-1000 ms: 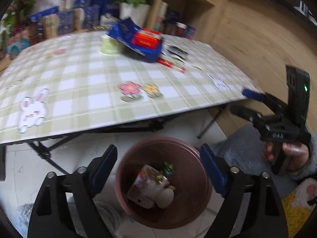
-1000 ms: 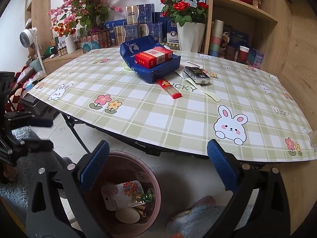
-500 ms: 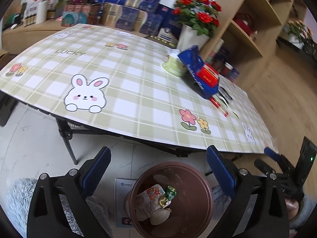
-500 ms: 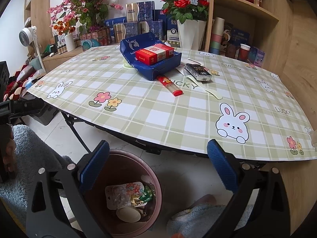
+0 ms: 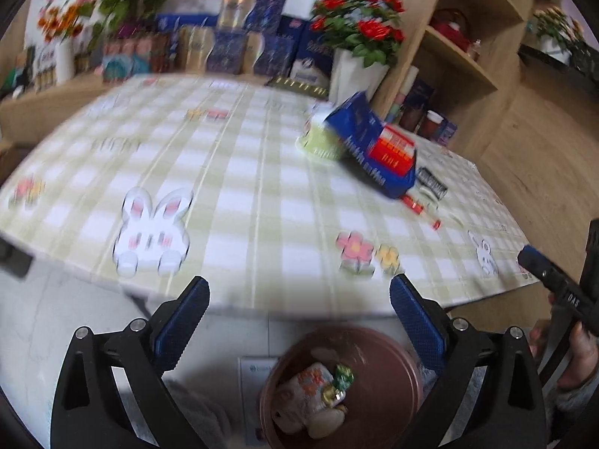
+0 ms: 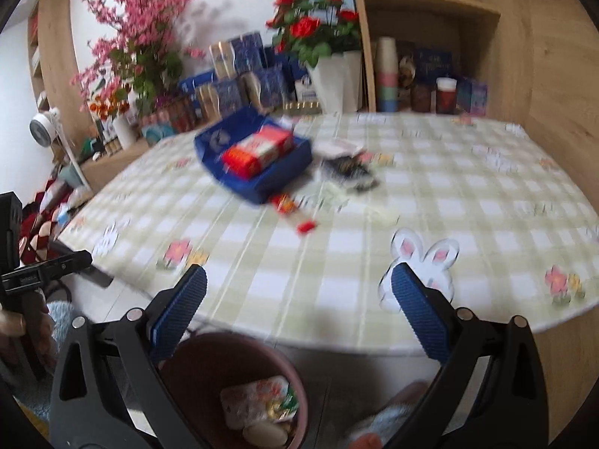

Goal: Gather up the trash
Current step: 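Reach the left tool to the red box on the blue bag and grasp it, then grasp the blue luckin coffee bag with the right tool while the left tool lifts the red box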

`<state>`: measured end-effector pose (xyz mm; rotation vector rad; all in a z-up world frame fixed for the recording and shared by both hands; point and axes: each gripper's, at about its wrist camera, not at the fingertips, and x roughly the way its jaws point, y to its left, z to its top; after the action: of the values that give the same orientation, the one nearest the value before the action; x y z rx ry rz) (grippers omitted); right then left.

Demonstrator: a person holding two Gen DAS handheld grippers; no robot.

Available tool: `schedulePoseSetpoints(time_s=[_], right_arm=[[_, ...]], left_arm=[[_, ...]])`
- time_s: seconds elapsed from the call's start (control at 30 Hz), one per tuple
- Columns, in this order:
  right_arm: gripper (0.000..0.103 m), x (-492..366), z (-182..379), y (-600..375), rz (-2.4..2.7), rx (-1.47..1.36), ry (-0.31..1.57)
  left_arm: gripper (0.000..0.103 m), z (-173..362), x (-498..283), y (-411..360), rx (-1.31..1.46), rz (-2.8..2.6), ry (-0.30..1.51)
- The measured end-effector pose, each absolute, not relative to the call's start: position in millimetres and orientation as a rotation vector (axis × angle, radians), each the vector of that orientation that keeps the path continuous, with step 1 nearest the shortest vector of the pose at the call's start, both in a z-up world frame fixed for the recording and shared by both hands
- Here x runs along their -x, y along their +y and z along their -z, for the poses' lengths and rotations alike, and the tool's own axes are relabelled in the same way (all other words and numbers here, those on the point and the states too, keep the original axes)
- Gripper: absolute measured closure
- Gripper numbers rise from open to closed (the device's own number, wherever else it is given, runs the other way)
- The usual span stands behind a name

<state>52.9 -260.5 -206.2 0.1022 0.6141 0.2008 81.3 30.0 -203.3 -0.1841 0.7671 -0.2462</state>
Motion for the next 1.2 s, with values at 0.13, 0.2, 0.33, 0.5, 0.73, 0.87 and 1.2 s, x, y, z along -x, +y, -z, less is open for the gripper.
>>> schedulePoseSetpoints(time_s=[0.13,0.2,0.33,0.5,0.73,0.87,1.2], right_arm=[[0.006,-76,204,-274,-0.201,-0.072,0.637],[0.006,-87,207,-280,-0.185,-0.049,0.667],[0.006,-97,213,-292,-0.11,-0.024,0.667],[0.006,-105,222,-303,-0.099,-0.036,0.711],[0.006,-111,228,-306,-0.119,-0.023,0.717],[0.006,-112,229,-309,-0.127,-0.047,0.71],[0.006,-113,226,-322,-0.132,-0.132,0.694]], left_arm=[[0.008,180,-112,7,0.124,0.306,0.72],[0.008,172,-128,-4,0.126,0.358,0.703],[0.008,164,-167,-45,0.062,0.42,0.706],[0.008,168,-222,-103,-0.062,0.493,0.748],[0.01,179,-277,-133,-0.072,0.465,0.796],[0.015,189,-295,-151,-0.166,0.462,0.814],[0.047,196,-290,-161,-0.295,0.498,0.795]])
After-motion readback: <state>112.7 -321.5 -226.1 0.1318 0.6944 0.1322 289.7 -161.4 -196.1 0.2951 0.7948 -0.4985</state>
